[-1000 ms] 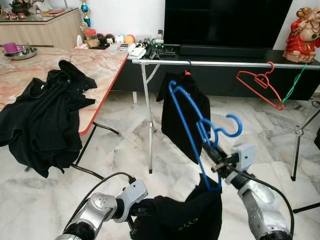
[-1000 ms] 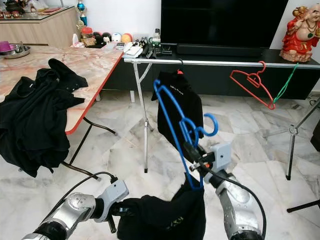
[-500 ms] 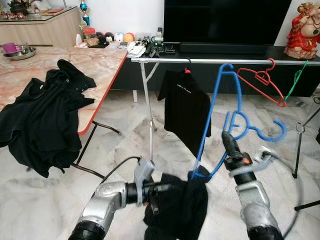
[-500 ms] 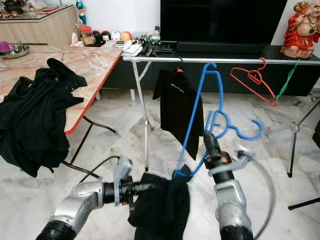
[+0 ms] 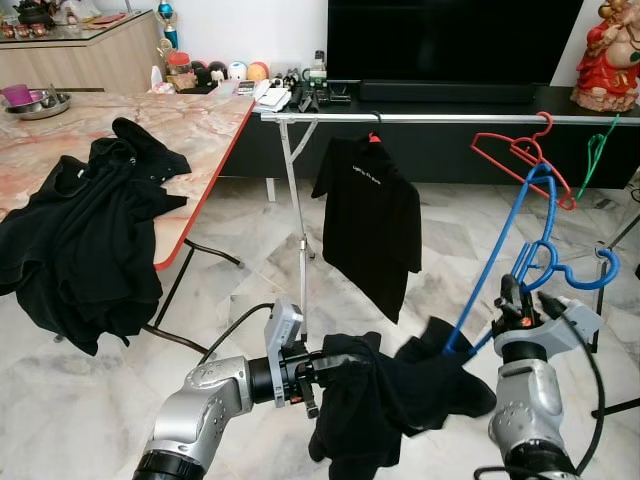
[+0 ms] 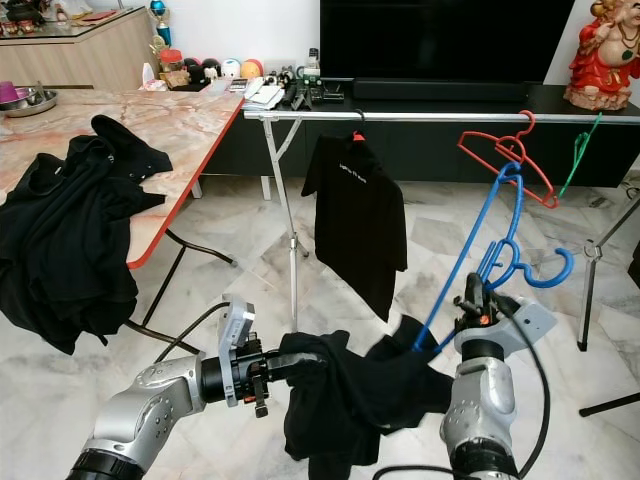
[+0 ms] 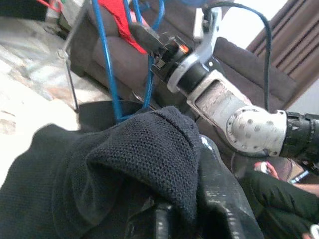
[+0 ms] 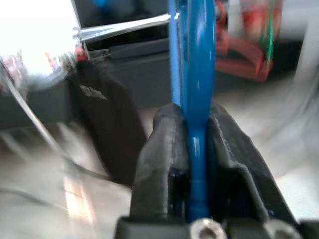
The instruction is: Hang hanger
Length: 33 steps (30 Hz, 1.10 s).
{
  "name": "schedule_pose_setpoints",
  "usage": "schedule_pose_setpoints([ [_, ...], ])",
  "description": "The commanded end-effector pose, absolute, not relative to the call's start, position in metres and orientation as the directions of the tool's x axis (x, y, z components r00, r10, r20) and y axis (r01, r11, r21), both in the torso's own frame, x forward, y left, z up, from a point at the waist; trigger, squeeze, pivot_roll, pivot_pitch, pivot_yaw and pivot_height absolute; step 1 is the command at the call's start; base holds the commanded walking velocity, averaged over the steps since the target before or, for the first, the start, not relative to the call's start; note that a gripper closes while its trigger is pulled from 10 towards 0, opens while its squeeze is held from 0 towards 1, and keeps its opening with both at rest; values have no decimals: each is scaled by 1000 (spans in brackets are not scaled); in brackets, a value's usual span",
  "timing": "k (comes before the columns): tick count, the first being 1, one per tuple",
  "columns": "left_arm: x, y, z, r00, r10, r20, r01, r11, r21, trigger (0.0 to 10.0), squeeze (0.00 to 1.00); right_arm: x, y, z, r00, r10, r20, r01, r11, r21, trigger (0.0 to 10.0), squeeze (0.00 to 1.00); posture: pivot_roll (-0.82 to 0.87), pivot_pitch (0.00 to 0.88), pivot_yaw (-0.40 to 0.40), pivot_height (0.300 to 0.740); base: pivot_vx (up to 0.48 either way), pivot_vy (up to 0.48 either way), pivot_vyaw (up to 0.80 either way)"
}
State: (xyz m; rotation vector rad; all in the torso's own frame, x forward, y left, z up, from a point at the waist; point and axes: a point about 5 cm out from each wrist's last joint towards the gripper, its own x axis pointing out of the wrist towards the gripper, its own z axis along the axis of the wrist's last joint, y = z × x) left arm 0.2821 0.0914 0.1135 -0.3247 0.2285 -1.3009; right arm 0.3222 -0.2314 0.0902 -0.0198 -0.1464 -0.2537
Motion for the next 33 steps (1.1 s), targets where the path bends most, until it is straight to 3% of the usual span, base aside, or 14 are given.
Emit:
schedule_pose_setpoints([
  [1,279,92,115,237,-972,5,912,220,-347,0,0,324,-232,105,935,-248,254,322,894,-312,10000,0,30,36,1,740,0,0,0],
  [4,277,93,112,245,-969,-11,905,233,-355,0,0,328,-235,93,960,-252,119,271,946,-177,10000,0,28,36,2,740,0,0,0],
  [5,277,92,113,244,-970,-9,905,231,-358,0,0,330,-228,73,972,-231,-46,235,952,198,10000,0,25,35,1,740,0,0,0],
  [6,277,91,113,244,-970,-12,905,232,-358,0,0,331,-218,61,974,-182,-137,225,861,456,10000,0,30,35,-1,740,0,0,0],
  [8,277,91,113,244,-970,-16,904,234,-357,0,0,330,-207,46,963,-105,-248,237,772,590,10000,0,24,33,-2,740,0,0,0],
  [12,276,90,112,243,-970,-18,904,233,-359,0,0,328,-209,50,967,-148,-207,228,868,441,10000,0,28,33,-3,740,0,0,0],
  [16,276,91,111,247,-969,-26,903,240,-356,0,0,327,-233,105,910,-346,227,339,938,70,10000,0,33,36,-2,740,0,0,0],
  [18,276,91,112,247,-969,-26,903,240,-357,0,0,326,-235,122,878,-319,356,369,926,-80,10000,0,28,37,0,740,0,0,0],
  [20,276,92,111,249,-968,-29,902,243,-357,0,0,328,-233,137,870,-250,424,309,948,-76,10000,0,27,37,1,740,0,0,0],
  [25,277,92,112,251,-968,-26,901,243,-358,0,0,340,-215,107,977,-123,172,85,973,214,10000,0,18,33,2,740,0,0,0],
  [26,277,92,112,251,-968,-26,901,243,-358,0,0,340,-215,107,977,-123,172,85,973,214,10000,0,18,33,2,740,0,0,0],
  [28,276,90,110,244,-969,-31,902,239,-359,0,0,327,-200,52,982,-77,-171,113,971,212,10000,0,22,33,-1,740,0,0,0],
  [31,276,90,110,244,-969,-38,902,242,-358,0,0,311,-192,24,948,-54,-314,118,975,188,10000,0,27,36,-1,740,0,0,0],
  [33,276,91,110,246,-969,-38,902,243,-358,0,0,312,-193,28,960,-69,-272,129,970,208,10000,0,27,36,-1,740,0,0,0],
])
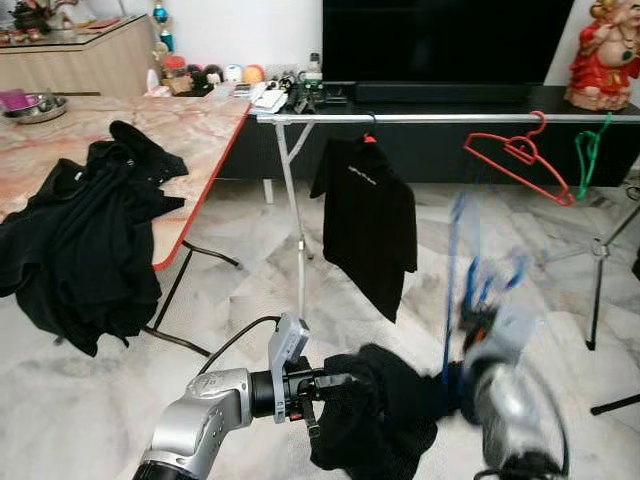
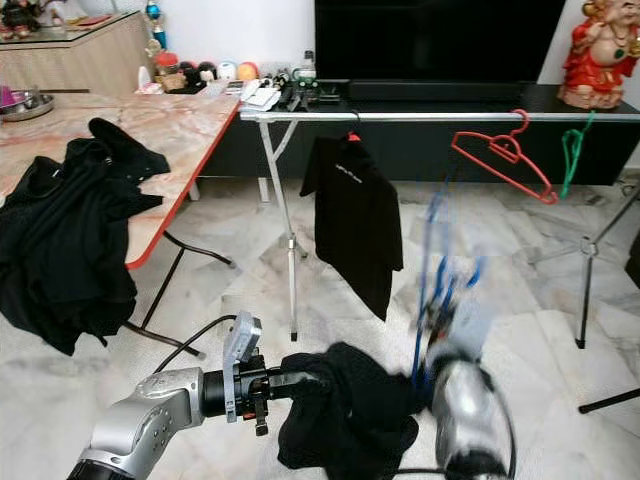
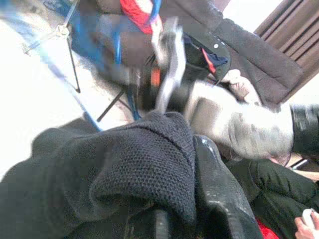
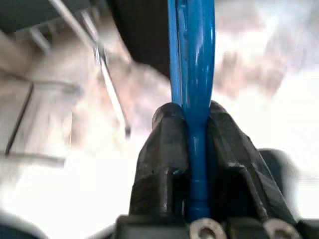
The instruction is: Hang hanger
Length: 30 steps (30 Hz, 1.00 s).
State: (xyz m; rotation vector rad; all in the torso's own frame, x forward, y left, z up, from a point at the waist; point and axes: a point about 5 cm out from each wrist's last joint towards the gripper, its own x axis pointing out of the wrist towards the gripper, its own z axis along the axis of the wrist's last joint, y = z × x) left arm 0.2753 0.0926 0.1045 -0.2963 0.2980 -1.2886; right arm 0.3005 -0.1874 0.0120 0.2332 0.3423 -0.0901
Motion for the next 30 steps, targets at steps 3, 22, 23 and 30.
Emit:
schedule_pose_setpoints([
  [3,276,92,109,251,-967,-39,900,248,-359,0,0,324,-207,71,986,-164,38,153,968,199,10000,0,27,40,1,740,0,0,0],
  [22,277,93,109,259,-965,-41,897,256,-361,0,0,302,-183,4,872,0,-490,113,973,200,10000,0,33,40,-2,740,0,0,0],
  [23,277,93,109,260,-965,-42,897,257,-360,0,0,307,-185,12,901,-24,-433,119,974,193,10000,0,33,40,-2,740,0,0,0],
  [30,277,93,110,260,-965,-38,897,256,-360,0,0,332,-216,169,797,-182,576,320,936,-147,10000,0,28,39,2,740,0,0,0],
])
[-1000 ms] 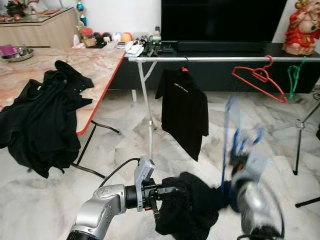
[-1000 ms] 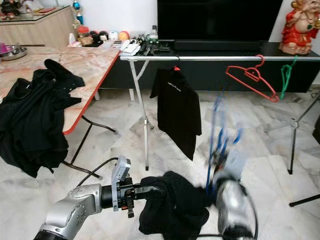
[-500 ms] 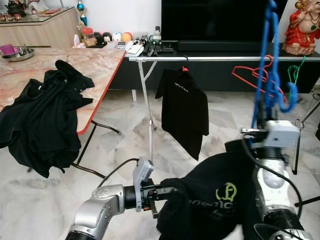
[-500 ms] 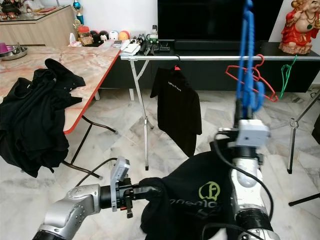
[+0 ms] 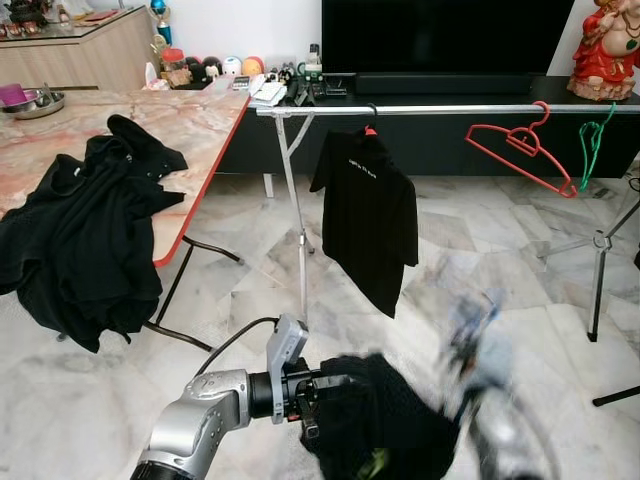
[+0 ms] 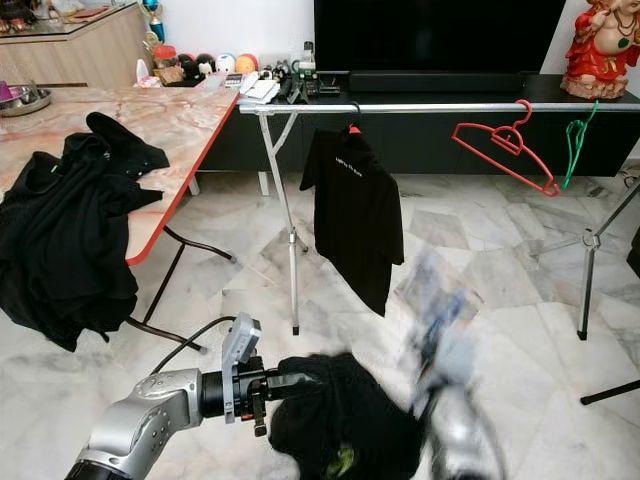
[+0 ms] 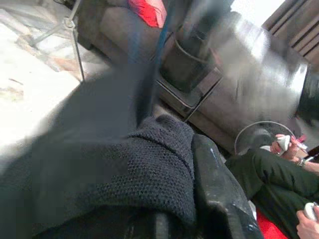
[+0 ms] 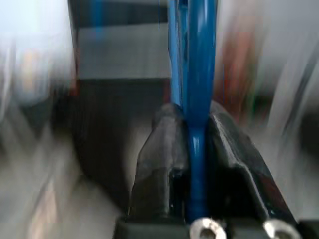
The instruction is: Hang hanger
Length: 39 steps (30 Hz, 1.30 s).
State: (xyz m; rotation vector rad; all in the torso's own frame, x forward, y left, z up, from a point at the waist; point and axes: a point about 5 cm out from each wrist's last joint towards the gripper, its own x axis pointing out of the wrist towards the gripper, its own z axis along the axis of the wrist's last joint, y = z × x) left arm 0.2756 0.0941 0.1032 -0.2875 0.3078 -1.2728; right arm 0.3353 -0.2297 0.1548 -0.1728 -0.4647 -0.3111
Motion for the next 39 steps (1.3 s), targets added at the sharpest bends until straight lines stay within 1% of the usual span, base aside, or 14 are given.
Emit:
schedule_pose_setpoints([
  [1,277,93,110,260,-965,-37,897,256,-359,0,0,331,-209,182,769,-95,632,306,923,-234,10000,0,24,38,1,740,0,0,0],
  [7,277,91,109,259,-965,-38,897,255,-360,0,0,340,-207,141,923,-95,373,189,956,-226,10000,0,31,39,-2,740,0,0,0],
  [9,277,90,109,259,-965,-38,897,255,-361,0,0,337,-210,100,982,-143,124,158,980,-118,10000,0,33,40,-2,740,0,0,0],
  [12,276,92,108,258,-965,-41,896,255,-363,0,0,308,-207,19,894,-194,-405,240,968,67,10000,0,28,42,1,740,0,0,0],
  [15,276,92,107,258,-965,-47,896,257,-362,0,0,294,-199,0,845,-143,-515,235,965,117,10000,0,35,44,2,740,0,0,0],
  [17,276,92,107,258,-965,-49,896,258,-362,0,0,292,-196,-2,849,-124,-513,204,974,101,10000,0,34,44,2,740,0,0,0],
  [20,277,92,108,260,-964,-50,896,260,-360,0,0,308,-200,23,925,-164,-342,215,970,114,10000,0,29,41,5,740,0,0,0],
  [23,277,91,108,259,-965,-49,896,259,-360,0,0,324,-207,59,974,-196,-112,199,980,21,10000,0,27,39,6,740,0,0,0],
  [28,274,89,108,243,-969,-44,900,242,-364,0,0,335,-199,105,974,-123,189,130,991,-21,10000,0,28,40,4,740,0,0,0],
  [31,272,89,107,235,-971,-50,900,237,-366,0,0,333,-195,114,957,-104,271,115,993,-24,10000,0,29,42,3,740,0,0,0],
  [33,270,88,107,218,-974,-54,905,223,-363,0,0,333,-195,118,945,-120,303,116,993,30,10000,0,29,42,5,740,0,0,0],
  [37,260,76,130,134,-990,39,930,112,-349,0,0,335,-206,120,925,-265,272,161,922,352,10000,0,32,45,4,740,0,0,0],
  [38,249,63,146,57,-993,100,943,21,-332,0,0,338,-211,122,920,-291,264,189,916,353,10000,0,37,44,5,740,0,0,0],
  [39,249,63,146,57,-993,100,943,21,-332,0,0,338,-211,122,920,-291,264,189,916,353,10000,0,37,44,5,740,0,0,0],
])
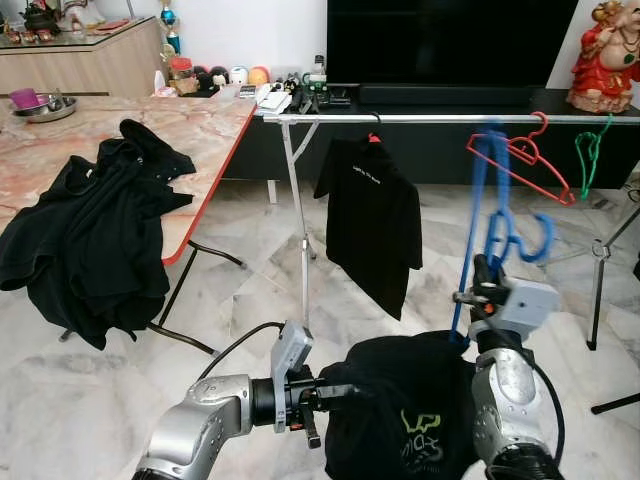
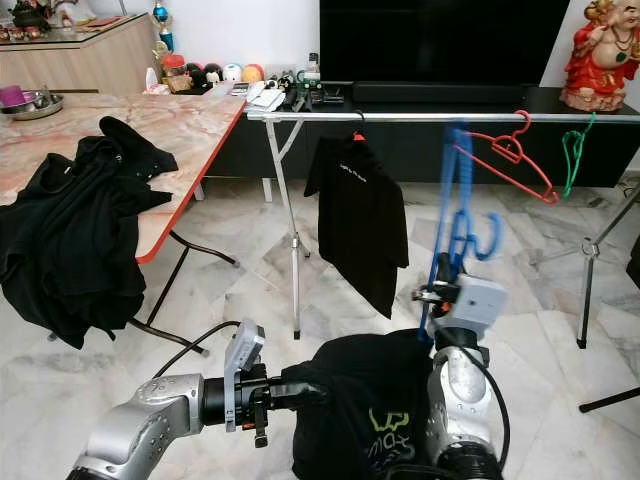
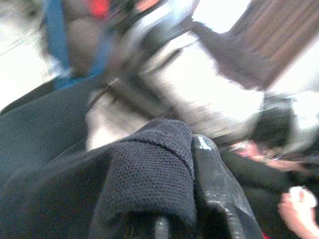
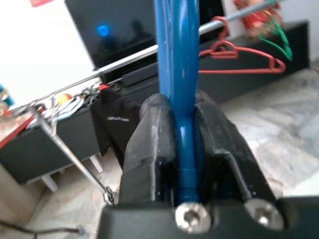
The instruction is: Hang hanger
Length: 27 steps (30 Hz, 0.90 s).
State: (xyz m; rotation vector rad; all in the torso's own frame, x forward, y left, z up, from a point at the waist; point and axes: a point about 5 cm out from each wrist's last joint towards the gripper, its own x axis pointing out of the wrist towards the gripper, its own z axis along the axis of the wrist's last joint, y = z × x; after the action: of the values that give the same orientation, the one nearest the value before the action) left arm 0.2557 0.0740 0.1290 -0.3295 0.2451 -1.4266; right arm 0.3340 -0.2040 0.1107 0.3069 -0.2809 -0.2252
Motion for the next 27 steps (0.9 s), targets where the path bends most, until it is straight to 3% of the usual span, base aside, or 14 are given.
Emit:
schedule_pose_setpoints([
  [1,241,54,157,7,-990,142,946,-40,-321,0,0,342,-213,118,929,-298,219,197,900,389,10000,0,37,44,6,740,0,0,0],
  [4,229,42,170,-56,-974,218,941,-125,-315,0,0,348,-210,104,954,-286,86,191,806,561,10000,0,37,40,4,740,0,0,0],
  [5,223,36,176,-77,-966,247,937,-154,-313,0,0,349,-208,99,960,-277,39,183,728,661,10000,0,38,41,4,740,0,0,0],
  [7,220,32,179,-83,-961,262,934,-167,-317,0,0,350,-207,95,959,-282,6,188,655,732,10000,0,46,41,2,740,0,0,0],
  [11,209,27,176,-92,-963,254,917,-182,-356,0,0,353,-203,84,955,-277,-105,198,336,921,10000,0,47,42,4,740,0,0,0],
  [14,207,29,174,-86,-969,233,915,-170,-365,0,0,355,-201,84,962,-256,-92,119,94,988,10000,0,53,43,6,740,0,0,0],
  [16,207,30,174,-82,-971,226,915,-163,-368,0,0,355,-201,84,964,-252,-82,107,85,991,10000,0,53,43,6,740,0,0,0],
  [18,220,44,160,24,-993,117,928,-22,-372,0,0,354,-207,88,963,-270,-13,21,27,999,10000,0,54,44,7,740,0,0,0],
  [23,245,71,127,223,-967,-124,909,253,-330,0,0,345,-225,82,946,-323,-13,-2,-45,999,10000,0,49,48,8,740,0,0,0],
  [27,252,87,103,276,-901,-335,903,363,-232,0,0,340,-236,80,933,-361,-1,9,21,1000,10000,0,49,49,7,740,0,0,0],
])
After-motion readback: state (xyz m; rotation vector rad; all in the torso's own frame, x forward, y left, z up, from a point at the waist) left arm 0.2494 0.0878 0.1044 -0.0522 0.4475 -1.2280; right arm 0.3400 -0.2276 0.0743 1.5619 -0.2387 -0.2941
